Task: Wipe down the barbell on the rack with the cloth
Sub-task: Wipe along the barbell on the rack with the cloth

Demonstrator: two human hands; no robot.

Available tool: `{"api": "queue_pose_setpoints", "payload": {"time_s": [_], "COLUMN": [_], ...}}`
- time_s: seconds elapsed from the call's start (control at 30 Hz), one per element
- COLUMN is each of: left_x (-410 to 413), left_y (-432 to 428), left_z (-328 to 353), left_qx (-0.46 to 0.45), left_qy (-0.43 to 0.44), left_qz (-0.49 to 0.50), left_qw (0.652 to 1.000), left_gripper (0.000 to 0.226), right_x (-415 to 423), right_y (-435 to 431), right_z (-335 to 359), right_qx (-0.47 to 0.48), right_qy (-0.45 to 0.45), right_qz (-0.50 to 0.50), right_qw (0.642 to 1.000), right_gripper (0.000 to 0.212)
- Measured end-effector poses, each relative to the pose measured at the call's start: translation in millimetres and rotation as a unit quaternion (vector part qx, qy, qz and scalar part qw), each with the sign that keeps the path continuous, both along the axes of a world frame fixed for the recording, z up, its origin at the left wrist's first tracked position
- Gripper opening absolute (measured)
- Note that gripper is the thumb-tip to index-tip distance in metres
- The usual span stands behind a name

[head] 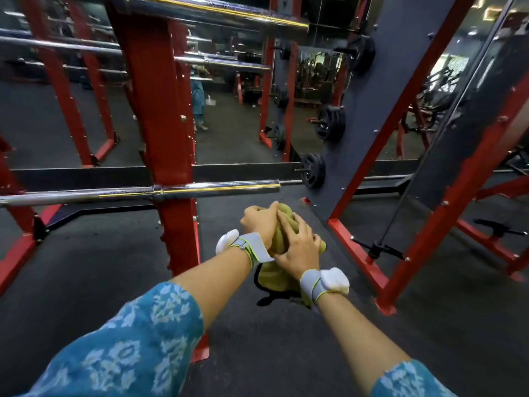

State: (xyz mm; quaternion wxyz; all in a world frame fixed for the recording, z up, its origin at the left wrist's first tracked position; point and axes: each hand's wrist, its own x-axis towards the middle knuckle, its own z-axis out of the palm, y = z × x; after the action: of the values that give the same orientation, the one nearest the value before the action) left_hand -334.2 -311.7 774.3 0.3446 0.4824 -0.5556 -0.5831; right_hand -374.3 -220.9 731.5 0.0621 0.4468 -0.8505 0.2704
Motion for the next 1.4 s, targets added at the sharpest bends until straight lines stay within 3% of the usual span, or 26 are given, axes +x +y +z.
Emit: {"api": "queue_pose_setpoints", "payload": {"time_s": [0.17,0.27,0.4,0.47,0.6,0.73,0.83,1.03,1.17,1.4], "left_x": [-38.2,-66.7,-88.3,-92.8,-89.3,-84.1,-84.8,-78.3,-76.9,-77.2], "left_y": [-48.9,-86.9,-132.4,-158.5,-206.5,-234.2,-246.9,-264.8,-267.7,-268.5], "left_z": [-24.1,-36.8,-46.0,-40.9,-34.9,-63.0,-83.7,-101.5,-109.8,-112.6], "left_qx": [-0.030,-0.028,-0.014,-0.062,-0.288,-0.418,-0.462,-0.499,-0.514,-0.534], "left_qy": [-0.034,-0.045,-0.057,-0.084,-0.218,-0.319,-0.361,-0.416,-0.404,-0.351], "left_qz": [-0.017,0.003,0.007,0.013,0.003,-0.041,-0.062,-0.075,-0.066,-0.042], "left_qw": [0.999,0.999,0.998,0.994,0.933,0.850,0.808,0.756,0.754,0.768], "left_gripper": [0.022,0.019,0.022,0.024,0.020,0.032,0.047,0.053,0.053,0.042], "right_x": [-43.9,-79.9,-111.6,-122.8,-144.5,-157.4,-166.8,-171.8,-169.1,-168.6], "right_y": [-46.4,-87.1,-122.8,-136.8,-161.0,-174.2,-189.8,-218.2,-225.7,-208.8], "right_z": [-25.5,-34.4,-39.1,-37.7,-42.6,-45.0,-43.4,-43.6,-49.3,-66.5], "right_qx": [0.019,0.044,0.025,0.018,-0.042,-0.057,-0.062,-0.007,0.021,-0.013], "right_qy": [-0.054,-0.093,-0.058,-0.043,0.008,0.041,0.059,0.108,0.164,0.220], "right_qz": [-0.013,0.038,0.062,0.051,0.013,-0.011,-0.027,-0.059,-0.047,-0.030], "right_qw": [0.998,0.994,0.996,0.998,0.999,0.997,0.996,0.992,0.985,0.975], "right_gripper": [0.105,0.091,0.083,0.084,0.101,0.106,0.105,0.106,0.096,0.102]}}
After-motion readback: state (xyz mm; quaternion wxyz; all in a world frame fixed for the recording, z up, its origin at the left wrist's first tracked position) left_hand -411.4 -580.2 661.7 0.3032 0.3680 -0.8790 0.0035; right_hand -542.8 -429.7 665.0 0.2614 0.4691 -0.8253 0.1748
